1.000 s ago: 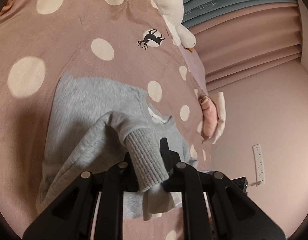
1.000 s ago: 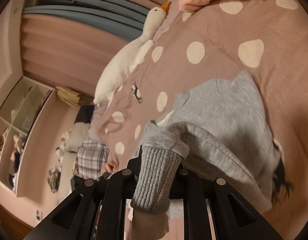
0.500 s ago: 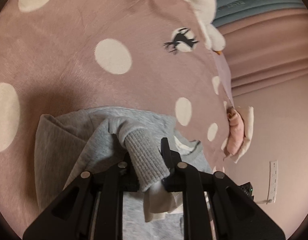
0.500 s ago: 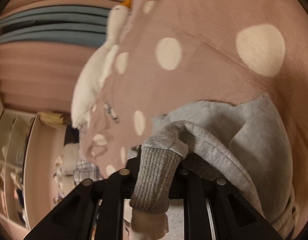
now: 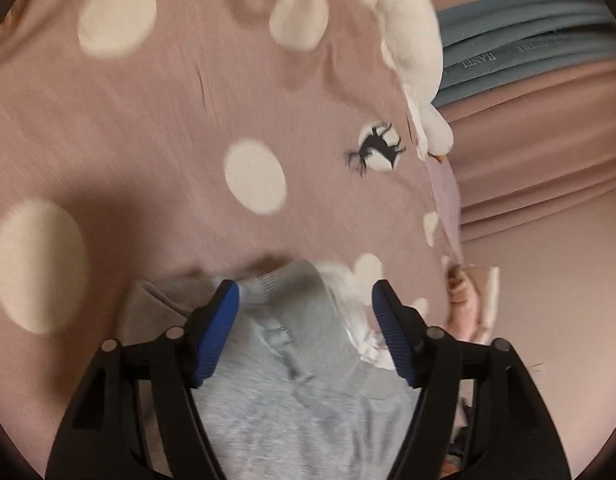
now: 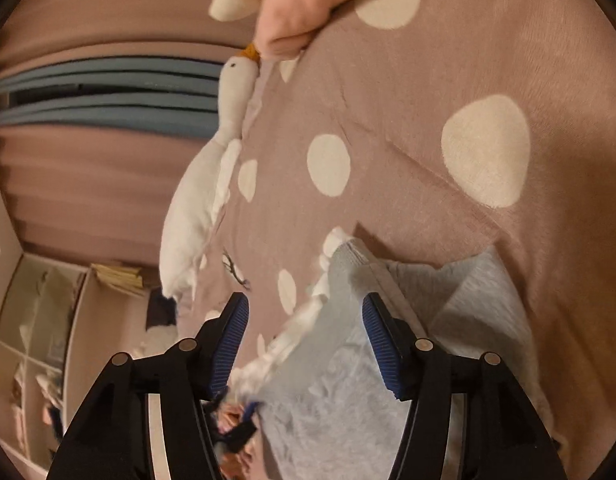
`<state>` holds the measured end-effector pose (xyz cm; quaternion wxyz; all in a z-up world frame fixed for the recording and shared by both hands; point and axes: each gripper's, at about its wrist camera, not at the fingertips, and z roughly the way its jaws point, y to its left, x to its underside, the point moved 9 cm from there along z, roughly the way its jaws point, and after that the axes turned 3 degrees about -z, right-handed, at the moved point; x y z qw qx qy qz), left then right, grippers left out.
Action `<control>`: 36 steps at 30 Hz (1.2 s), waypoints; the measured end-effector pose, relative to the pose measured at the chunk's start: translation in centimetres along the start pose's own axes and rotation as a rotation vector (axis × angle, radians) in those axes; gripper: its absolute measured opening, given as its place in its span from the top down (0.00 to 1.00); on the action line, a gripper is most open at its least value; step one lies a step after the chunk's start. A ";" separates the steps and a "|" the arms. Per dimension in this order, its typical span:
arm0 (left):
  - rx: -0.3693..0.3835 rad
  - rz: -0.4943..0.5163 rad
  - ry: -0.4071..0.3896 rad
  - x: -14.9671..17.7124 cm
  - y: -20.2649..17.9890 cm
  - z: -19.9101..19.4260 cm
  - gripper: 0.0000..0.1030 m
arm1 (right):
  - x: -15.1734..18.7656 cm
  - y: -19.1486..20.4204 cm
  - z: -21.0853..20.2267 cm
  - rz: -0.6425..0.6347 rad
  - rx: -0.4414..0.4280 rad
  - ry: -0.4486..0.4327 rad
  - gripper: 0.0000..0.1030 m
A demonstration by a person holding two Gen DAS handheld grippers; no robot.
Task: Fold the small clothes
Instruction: 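Open both grippers and lay the hem down near the collar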
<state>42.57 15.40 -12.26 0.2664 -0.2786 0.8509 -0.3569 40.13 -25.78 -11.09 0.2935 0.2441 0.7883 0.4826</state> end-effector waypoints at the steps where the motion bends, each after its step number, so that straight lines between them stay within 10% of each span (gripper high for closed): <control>1: -0.015 0.030 0.002 0.1 -0.2 -0.4 0.30 | 0.2 0.2 -0.2 -0.018 0.001 0.002 0.42; 15: -0.159 0.435 0.133 11.0 1.1 -1.7 0.32 | 8.7 2.8 0.7 -0.547 0.204 0.152 0.50; 21: -0.113 0.359 0.153 12.1 4.9 -3.3 0.41 | 9.5 -3.0 0.9 -0.506 0.381 0.226 0.53; 27: -0.020 0.236 0.073 10.8 6.3 -7.7 0.21 | 9.0 -2.5 -0.6 -0.445 0.338 0.200 0.58; 36: 0.008 0.104 0.141 10.8 8.0 -4.9 0.20 | 12.7 0.0 0.0 -0.513 0.258 0.247 0.57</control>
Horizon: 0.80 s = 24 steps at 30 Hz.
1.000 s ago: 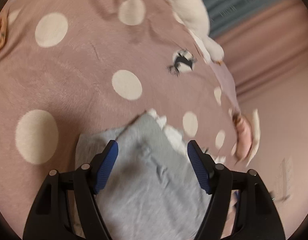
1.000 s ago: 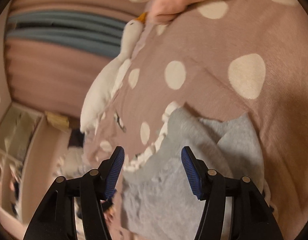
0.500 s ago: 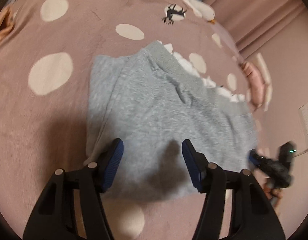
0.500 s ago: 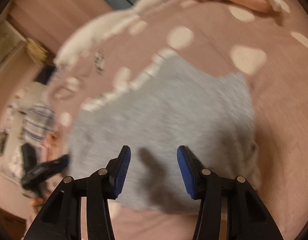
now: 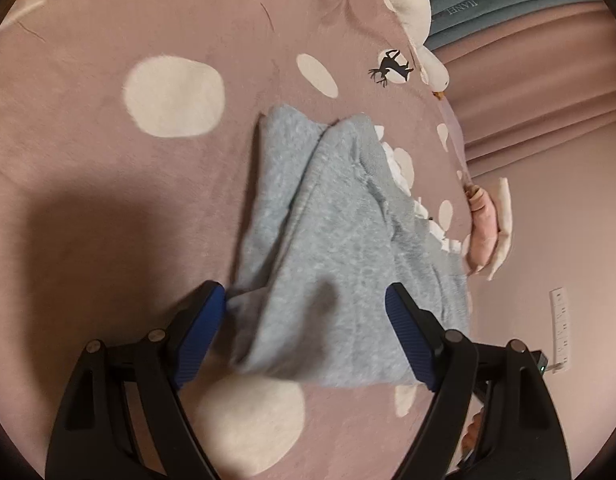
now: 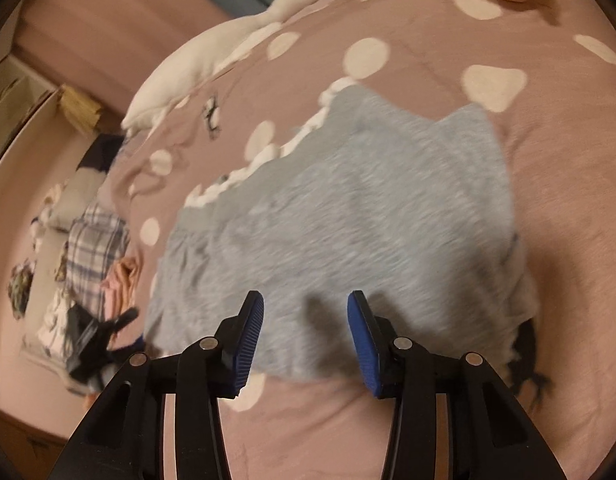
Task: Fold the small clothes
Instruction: 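Open both grippers and lay the hem down near the collar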
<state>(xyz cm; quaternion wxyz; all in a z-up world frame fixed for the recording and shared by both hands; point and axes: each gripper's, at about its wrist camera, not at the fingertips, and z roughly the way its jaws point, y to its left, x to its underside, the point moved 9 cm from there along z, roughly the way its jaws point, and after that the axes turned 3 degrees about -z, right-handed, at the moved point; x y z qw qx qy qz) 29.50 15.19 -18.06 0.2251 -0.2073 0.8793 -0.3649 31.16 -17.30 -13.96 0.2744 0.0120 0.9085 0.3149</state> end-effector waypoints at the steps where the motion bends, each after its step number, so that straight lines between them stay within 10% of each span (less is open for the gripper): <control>1: 0.005 0.001 -0.003 -0.1 -0.2 0.0 0.20 | 0.1 0.6 0.2 -0.017 -0.001 0.002 0.57; 24: -0.048 0.053 0.027 -1.9 -2.3 3.2 0.20 | 1.6 6.7 2.9 -0.144 -0.096 0.051 0.57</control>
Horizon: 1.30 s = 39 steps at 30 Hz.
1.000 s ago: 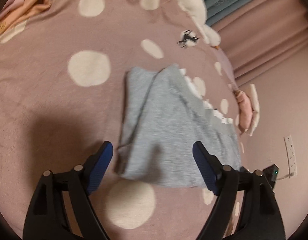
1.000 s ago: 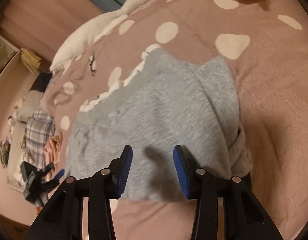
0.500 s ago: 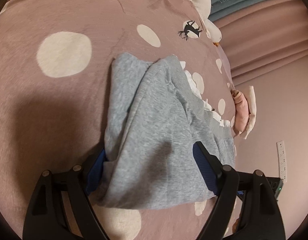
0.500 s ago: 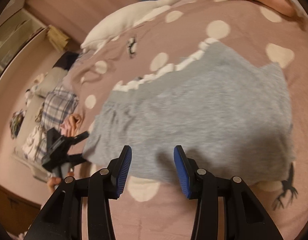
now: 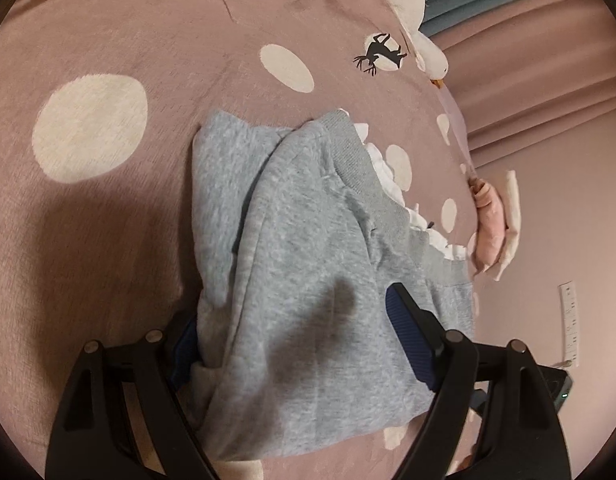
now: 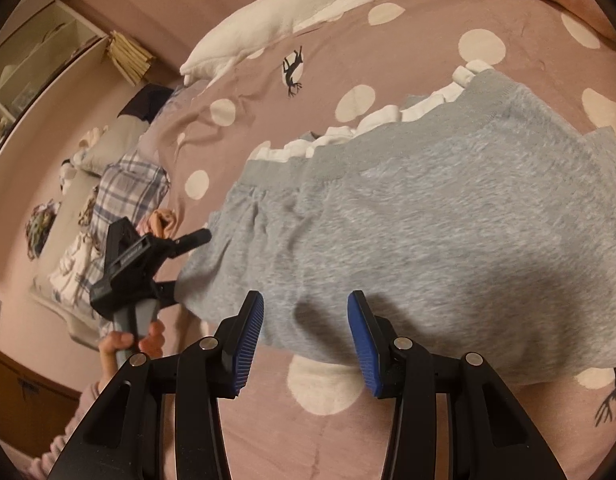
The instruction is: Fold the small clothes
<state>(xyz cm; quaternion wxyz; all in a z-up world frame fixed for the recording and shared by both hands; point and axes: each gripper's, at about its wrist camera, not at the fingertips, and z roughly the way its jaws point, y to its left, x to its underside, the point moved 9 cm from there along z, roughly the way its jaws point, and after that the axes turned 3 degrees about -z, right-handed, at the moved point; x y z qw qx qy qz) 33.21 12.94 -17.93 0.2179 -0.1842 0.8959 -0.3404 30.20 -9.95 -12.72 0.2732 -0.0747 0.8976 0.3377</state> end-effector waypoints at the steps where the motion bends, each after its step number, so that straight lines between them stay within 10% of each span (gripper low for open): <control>1: -0.012 0.012 -0.001 0.0 -0.1 0.1 0.20 | 0.0 0.0 0.0 -0.001 0.003 0.001 0.57; 26: -0.221 0.238 0.005 1.1 -0.5 1.5 0.32 | -1.4 2.6 3.8 -0.080 0.061 -0.014 0.57; 39: -0.302 0.262 -0.008 0.8 0.2 1.2 0.57 | -0.8 2.0 7.1 -0.149 0.193 0.051 0.65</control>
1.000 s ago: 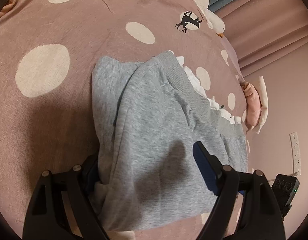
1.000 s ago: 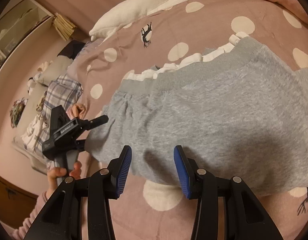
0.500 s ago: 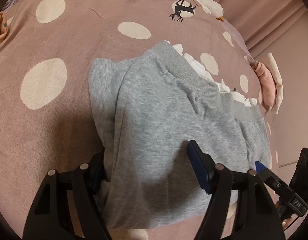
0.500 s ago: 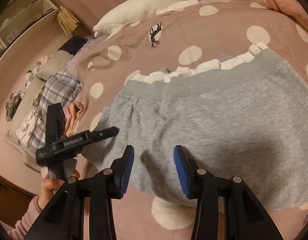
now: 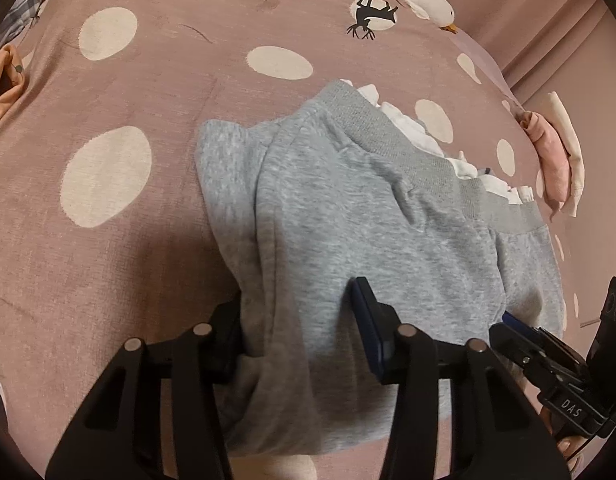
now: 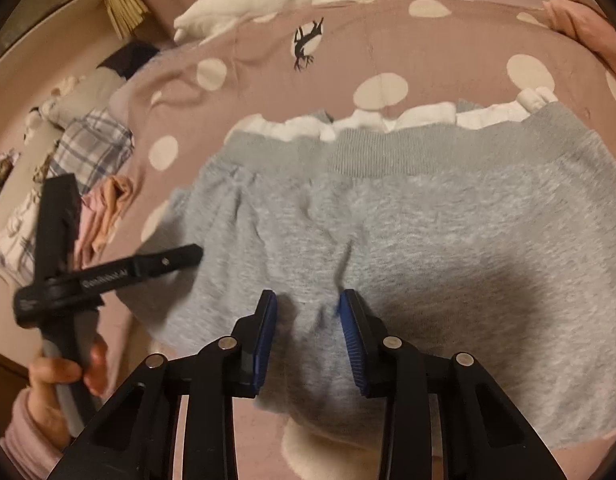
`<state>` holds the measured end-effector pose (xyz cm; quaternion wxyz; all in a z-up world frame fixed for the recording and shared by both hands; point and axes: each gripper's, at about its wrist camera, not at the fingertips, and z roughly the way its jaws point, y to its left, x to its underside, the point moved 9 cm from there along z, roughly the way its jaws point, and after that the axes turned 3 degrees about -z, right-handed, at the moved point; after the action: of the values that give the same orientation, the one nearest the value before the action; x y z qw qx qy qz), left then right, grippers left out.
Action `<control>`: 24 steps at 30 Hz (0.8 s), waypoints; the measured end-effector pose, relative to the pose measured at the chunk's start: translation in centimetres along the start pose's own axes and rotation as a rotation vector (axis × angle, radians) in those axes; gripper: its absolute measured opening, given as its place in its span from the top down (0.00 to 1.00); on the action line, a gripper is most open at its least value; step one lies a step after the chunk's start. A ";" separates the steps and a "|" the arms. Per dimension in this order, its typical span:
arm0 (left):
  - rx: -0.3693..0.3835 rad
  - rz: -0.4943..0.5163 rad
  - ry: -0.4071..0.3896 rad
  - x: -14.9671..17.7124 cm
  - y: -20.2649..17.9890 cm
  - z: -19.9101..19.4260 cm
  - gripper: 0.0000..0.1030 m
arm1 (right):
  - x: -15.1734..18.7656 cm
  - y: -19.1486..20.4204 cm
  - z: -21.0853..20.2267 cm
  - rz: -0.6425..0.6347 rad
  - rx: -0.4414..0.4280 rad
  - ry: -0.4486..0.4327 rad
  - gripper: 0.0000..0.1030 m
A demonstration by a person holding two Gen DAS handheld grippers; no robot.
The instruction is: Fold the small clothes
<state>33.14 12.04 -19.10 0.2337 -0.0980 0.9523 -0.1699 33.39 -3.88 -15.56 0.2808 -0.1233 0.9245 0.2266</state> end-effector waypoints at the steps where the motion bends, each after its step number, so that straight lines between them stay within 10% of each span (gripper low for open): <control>1: 0.000 -0.001 -0.002 0.0 0.0 -0.1 0.58 | 0.0 0.0 0.0 -0.003 0.001 0.001 0.65; 6: 0.057 -0.035 -0.001 -0.2 -0.2 -0.7 0.80 | 0.1 0.0 0.2 -0.005 0.006 0.009 0.65; 15: 0.211 -0.097 -0.048 -0.9 -1.6 -3.5 0.84 | 0.2 -0.3 -0.1 0.045 -0.036 -0.021 0.65; 24: 0.241 0.098 -0.096 -0.1 -9.4 -4.9 0.84 | -0.3 -1.6 -2.6 0.239 -0.245 -0.125 0.65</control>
<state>31.93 4.71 -11.50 0.2970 -0.0308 0.9164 -0.2666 32.99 -6.48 -13.96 0.2914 -0.0317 0.8788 0.3766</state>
